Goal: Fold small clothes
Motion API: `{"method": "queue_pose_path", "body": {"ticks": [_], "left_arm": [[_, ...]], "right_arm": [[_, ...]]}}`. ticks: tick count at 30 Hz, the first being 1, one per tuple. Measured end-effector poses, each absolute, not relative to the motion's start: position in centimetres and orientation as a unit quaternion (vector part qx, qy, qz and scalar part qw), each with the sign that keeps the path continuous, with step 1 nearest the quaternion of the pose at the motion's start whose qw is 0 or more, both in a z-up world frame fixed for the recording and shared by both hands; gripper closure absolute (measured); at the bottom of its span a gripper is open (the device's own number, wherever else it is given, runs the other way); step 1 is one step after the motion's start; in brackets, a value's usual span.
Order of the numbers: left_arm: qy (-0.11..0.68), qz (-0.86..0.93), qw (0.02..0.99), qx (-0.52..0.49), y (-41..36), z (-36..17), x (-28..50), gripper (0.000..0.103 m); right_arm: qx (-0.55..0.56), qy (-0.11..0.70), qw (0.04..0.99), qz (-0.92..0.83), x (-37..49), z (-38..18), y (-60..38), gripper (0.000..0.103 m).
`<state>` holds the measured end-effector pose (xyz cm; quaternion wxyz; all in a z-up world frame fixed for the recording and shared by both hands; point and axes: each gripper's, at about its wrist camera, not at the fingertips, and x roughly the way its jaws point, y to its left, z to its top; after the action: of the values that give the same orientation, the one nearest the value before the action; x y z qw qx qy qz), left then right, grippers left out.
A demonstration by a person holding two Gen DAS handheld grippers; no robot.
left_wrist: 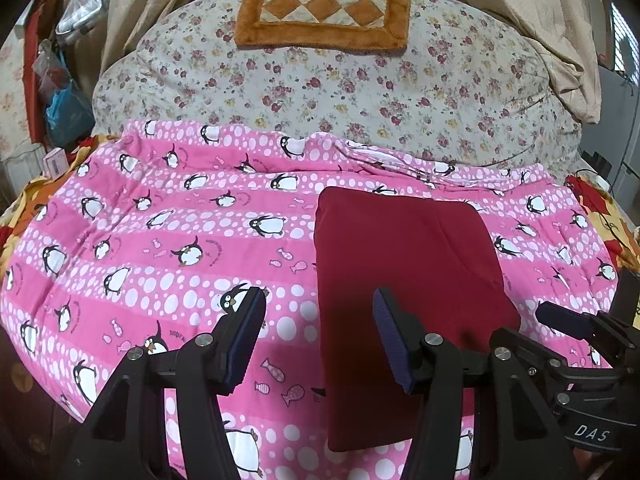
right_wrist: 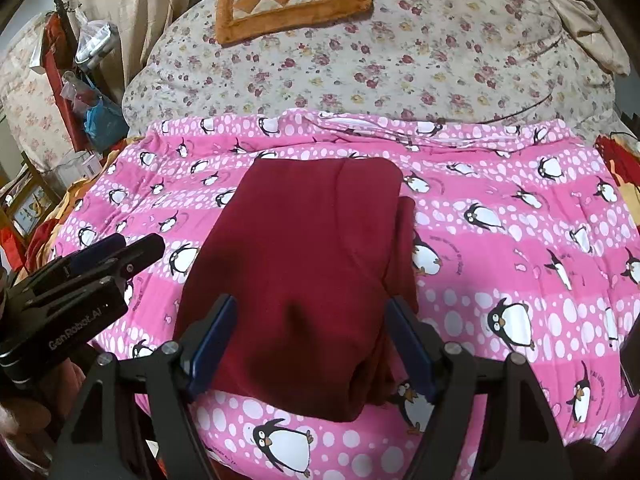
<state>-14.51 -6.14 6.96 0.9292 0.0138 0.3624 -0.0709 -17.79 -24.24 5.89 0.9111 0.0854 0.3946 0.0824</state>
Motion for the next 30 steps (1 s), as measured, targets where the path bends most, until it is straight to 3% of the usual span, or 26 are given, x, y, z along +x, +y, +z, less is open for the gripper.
{"method": "queue_pose_path", "body": {"ticks": [30], "left_arm": [[0.369, -0.073, 0.926, 0.015, -5.87, 6.23, -14.34, 0.067]], "right_arm": [[0.095, 0.408, 0.905, 0.081, -17.14, 5.18, -24.48, 0.023]]}}
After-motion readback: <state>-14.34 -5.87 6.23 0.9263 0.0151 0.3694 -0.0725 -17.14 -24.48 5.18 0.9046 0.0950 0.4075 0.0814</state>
